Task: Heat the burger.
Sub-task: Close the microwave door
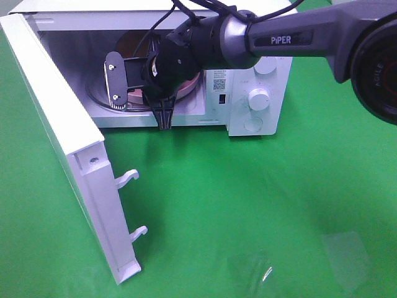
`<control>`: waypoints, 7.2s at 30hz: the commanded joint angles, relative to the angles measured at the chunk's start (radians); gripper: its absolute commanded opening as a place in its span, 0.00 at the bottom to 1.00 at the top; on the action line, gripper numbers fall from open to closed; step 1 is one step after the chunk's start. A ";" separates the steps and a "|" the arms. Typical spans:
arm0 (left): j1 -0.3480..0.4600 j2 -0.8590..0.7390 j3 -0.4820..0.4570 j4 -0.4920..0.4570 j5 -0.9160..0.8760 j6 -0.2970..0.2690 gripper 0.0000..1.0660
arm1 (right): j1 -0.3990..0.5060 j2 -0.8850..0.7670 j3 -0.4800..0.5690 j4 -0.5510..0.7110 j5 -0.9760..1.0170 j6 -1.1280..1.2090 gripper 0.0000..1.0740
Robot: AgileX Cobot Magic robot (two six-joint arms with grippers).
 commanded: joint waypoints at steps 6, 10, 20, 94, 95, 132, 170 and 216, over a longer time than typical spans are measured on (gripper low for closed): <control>-0.003 -0.011 0.002 -0.004 -0.013 0.002 0.94 | 0.001 -0.038 -0.002 0.004 0.011 0.041 0.42; -0.003 -0.011 0.002 -0.004 -0.013 0.002 0.94 | 0.001 -0.063 0.033 0.004 0.000 0.048 0.49; -0.003 -0.011 0.002 -0.004 -0.013 0.002 0.94 | -0.001 -0.174 0.229 0.003 -0.075 0.005 0.60; -0.003 -0.011 0.002 -0.004 -0.013 0.002 0.94 | -0.374 -1.174 0.861 0.086 0.695 1.049 0.71; -0.003 -0.011 0.002 -0.004 -0.013 0.002 0.94 | -0.374 -1.215 0.908 0.087 0.689 1.054 0.71; -0.003 -0.011 0.002 -0.004 -0.013 0.002 0.94 | -0.642 -2.271 1.345 0.243 0.643 0.992 0.71; -0.003 -0.011 0.002 -0.004 -0.013 0.002 0.94 | -0.642 -2.380 1.345 0.242 0.643 0.991 0.71; -0.003 0.220 -0.033 -0.039 -0.331 0.055 0.57 | -0.642 -2.380 1.345 0.242 0.643 0.991 0.71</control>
